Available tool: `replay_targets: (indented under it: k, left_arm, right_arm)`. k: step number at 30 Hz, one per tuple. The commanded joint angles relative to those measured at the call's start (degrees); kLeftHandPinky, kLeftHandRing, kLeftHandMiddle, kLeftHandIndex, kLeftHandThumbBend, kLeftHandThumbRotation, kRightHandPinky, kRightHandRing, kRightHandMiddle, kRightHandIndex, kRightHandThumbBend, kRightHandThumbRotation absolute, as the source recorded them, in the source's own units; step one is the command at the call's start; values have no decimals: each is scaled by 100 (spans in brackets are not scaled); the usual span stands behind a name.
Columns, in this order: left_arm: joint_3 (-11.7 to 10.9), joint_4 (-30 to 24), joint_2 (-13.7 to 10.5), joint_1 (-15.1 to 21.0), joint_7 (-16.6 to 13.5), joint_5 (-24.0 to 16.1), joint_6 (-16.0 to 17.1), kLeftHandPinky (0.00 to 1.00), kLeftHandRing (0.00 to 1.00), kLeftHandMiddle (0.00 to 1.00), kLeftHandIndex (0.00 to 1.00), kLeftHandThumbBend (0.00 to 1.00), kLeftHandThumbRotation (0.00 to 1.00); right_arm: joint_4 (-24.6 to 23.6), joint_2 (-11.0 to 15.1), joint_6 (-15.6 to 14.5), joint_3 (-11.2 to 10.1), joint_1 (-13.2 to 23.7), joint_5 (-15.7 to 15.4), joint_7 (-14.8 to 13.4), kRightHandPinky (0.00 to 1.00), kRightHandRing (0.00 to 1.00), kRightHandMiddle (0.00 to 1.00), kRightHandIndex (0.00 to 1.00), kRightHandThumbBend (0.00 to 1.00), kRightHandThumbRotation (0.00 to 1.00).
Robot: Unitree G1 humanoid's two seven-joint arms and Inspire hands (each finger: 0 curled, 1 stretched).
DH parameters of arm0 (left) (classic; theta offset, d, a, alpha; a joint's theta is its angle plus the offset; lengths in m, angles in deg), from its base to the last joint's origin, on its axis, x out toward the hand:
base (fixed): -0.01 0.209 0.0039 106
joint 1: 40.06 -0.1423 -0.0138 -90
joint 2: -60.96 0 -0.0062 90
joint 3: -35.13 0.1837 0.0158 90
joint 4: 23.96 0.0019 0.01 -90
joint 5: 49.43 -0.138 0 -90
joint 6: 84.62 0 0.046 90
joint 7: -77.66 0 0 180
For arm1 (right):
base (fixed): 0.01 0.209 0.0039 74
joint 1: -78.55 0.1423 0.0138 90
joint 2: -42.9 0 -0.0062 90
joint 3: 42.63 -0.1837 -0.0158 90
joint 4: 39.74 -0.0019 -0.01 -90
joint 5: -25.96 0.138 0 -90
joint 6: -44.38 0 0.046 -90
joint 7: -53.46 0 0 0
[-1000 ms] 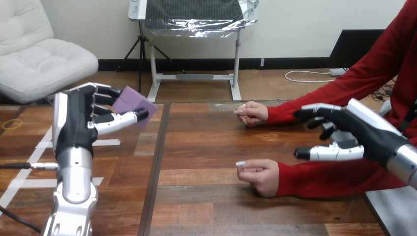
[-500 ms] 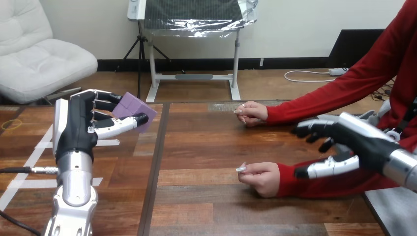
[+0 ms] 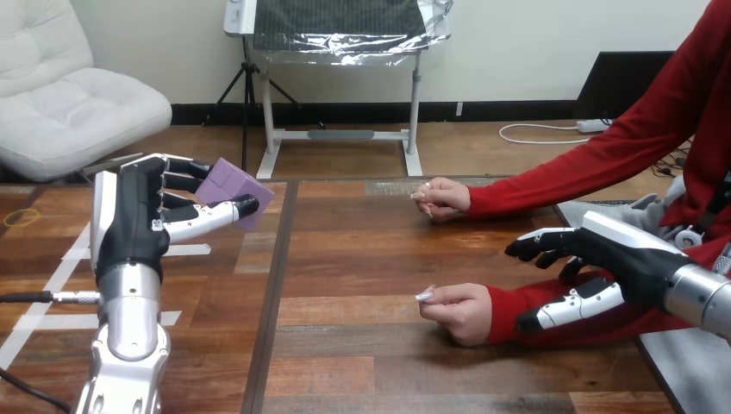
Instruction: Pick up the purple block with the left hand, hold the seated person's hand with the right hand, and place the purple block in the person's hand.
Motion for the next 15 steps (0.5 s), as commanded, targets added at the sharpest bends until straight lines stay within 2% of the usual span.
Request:
replay_targets:
  k: [1, 4, 15]
  left_arm:
    - [-86, -265, -41, 227, -2, -49, 130, 33, 38, 42, 45, 64, 0]
    - [-94, -284, -31, 222, 9, -32, 97, 33, 38, 42, 45, 64, 0]
    - [-135, -280, -12, 212, 63, 57, 92, 34, 38, 42, 45, 64, 0]
  right_arm:
    - [-22, 170, -131, 47, 551, -63, -91, 71, 82, 85, 84, 100, 41]
    - [-34, 159, -213, 99, 567, -141, -86, 72, 83, 85, 84, 100, 38]
    - [50, 123, -234, 284, 637, -356, -130, 72, 84, 86, 84, 100, 31]
